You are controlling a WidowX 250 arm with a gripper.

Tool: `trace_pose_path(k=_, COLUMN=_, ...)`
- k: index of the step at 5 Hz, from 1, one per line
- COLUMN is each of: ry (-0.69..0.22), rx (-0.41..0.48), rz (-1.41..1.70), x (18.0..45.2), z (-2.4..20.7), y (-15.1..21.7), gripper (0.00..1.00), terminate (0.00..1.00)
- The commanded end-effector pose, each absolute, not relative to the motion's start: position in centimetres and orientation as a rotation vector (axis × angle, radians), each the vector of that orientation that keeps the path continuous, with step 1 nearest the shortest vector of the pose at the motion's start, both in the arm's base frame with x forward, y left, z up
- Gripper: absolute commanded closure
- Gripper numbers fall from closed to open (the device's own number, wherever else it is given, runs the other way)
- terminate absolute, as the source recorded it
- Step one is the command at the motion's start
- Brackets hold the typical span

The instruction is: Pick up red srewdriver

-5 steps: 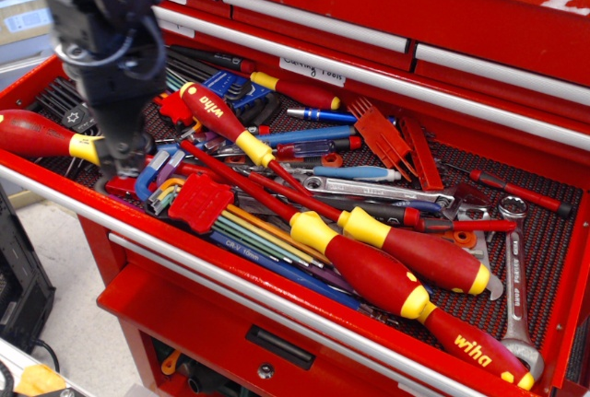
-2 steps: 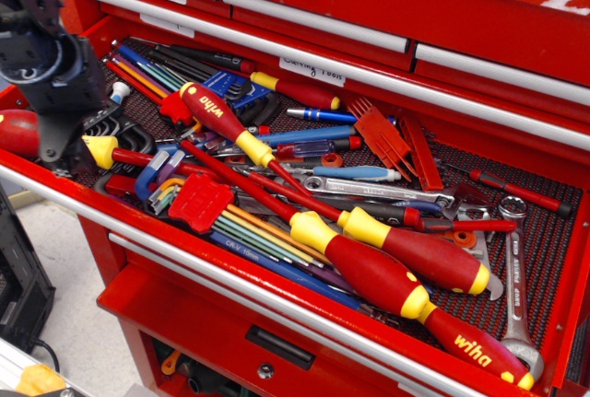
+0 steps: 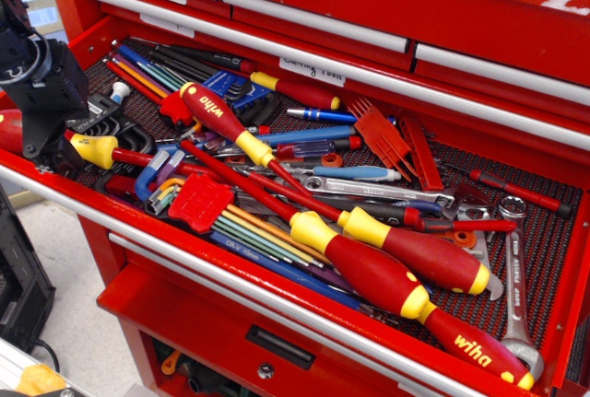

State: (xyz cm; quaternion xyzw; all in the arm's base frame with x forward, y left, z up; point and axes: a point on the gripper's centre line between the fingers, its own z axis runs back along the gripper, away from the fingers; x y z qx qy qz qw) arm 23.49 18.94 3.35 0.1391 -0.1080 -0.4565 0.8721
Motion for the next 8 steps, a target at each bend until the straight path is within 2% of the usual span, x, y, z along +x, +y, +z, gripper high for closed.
trace_pose_path(k=1, ry=-0.203, rx=0.250, rz=-0.981, x=25.2, z=3.3, y=20.9, gripper=0.00, terminate=0.00)
trace_pose_path(k=2, ry=-0.197, rx=0.180, rz=-0.988, x=25.9, z=2.0, y=21.1, gripper=0.00, terminate=0.00)
trace_pose_path(k=3, ry=-0.199, rx=0.174, rz=-0.979, x=26.0, z=1.0, y=20.4, gripper=0.00, terminate=0.00)
trace_pose_path(k=4, ry=-0.177, rx=0.166, rz=-0.944, x=25.8, z=1.0, y=19.8, gripper=1.00, terminate=0.00)
trace_pose_path(k=6, ry=-0.105, rx=0.147, rz=-0.942, x=25.3, z=4.0, y=18.3, gripper=1.00, terminate=0.00)
trace_pose_path(k=7, ry=-0.051, rx=0.149, rz=-0.911, x=24.4, z=6.3, y=18.8, gripper=1.00, terminate=0.00)
trace_pose_path(k=8, ry=-0.002, rx=0.191, rz=-0.909, x=23.9, z=8.9, y=20.3, gripper=1.00, terminate=0.00)
